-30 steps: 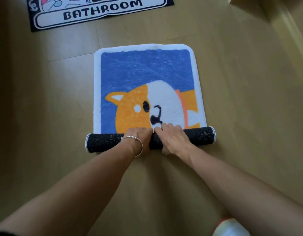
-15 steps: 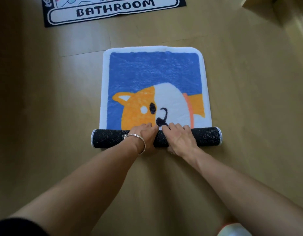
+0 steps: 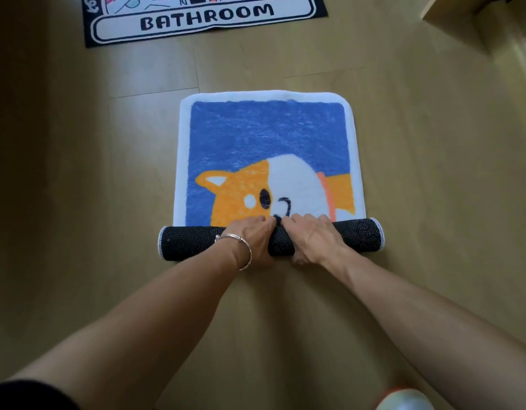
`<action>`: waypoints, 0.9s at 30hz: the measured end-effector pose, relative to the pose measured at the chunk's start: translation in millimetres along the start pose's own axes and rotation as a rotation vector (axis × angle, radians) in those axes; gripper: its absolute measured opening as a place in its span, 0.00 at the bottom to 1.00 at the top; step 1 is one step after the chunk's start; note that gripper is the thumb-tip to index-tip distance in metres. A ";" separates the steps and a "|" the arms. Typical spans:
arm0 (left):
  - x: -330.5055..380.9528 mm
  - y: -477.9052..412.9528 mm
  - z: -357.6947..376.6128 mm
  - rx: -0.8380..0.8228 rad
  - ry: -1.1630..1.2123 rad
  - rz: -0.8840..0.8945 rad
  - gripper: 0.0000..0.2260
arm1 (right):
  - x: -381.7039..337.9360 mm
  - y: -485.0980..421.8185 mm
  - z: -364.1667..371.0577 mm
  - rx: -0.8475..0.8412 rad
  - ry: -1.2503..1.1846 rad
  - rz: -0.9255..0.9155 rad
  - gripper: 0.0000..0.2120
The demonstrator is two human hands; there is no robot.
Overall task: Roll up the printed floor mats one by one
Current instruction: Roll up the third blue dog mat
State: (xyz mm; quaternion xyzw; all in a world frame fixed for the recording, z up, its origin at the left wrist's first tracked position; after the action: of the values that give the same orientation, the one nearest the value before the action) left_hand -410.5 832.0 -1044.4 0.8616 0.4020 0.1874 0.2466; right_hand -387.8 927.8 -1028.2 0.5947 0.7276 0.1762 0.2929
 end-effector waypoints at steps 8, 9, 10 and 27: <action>1.9 8.9 -2.8 -0.070 0.054 0.018 0.29 | 2.8 -1.3 0.0 -0.258 -0.181 0.082 0.23; 2.4 8.7 -1.0 -0.062 0.038 0.019 0.27 | 1.5 -0.5 0.3 -0.254 -0.181 0.081 0.23; 2.6 8.1 1.7 -0.055 0.030 0.018 0.25 | 0.5 1.1 -0.6 -0.218 -0.166 0.071 0.22; -12.6 16.9 3.4 -0.109 -0.023 -0.078 0.20 | -17.0 8.6 5.0 0.075 0.039 -0.011 0.27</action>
State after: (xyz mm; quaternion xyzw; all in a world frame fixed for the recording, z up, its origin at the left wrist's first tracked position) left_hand -406.2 811.8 -1039.1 0.8328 0.4214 0.1893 0.3049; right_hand -376.0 912.9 -1023.2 0.5979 0.7424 0.1588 0.2572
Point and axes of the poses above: each hand's wrist, its own y-axis away from the middle knuckle, its own z-axis out of the palm, x = y × z, the point moved 6 cm from there along -y, towards the middle knuckle, and after that the axes turned 10 degrees about -y, right-handed, at the moved point
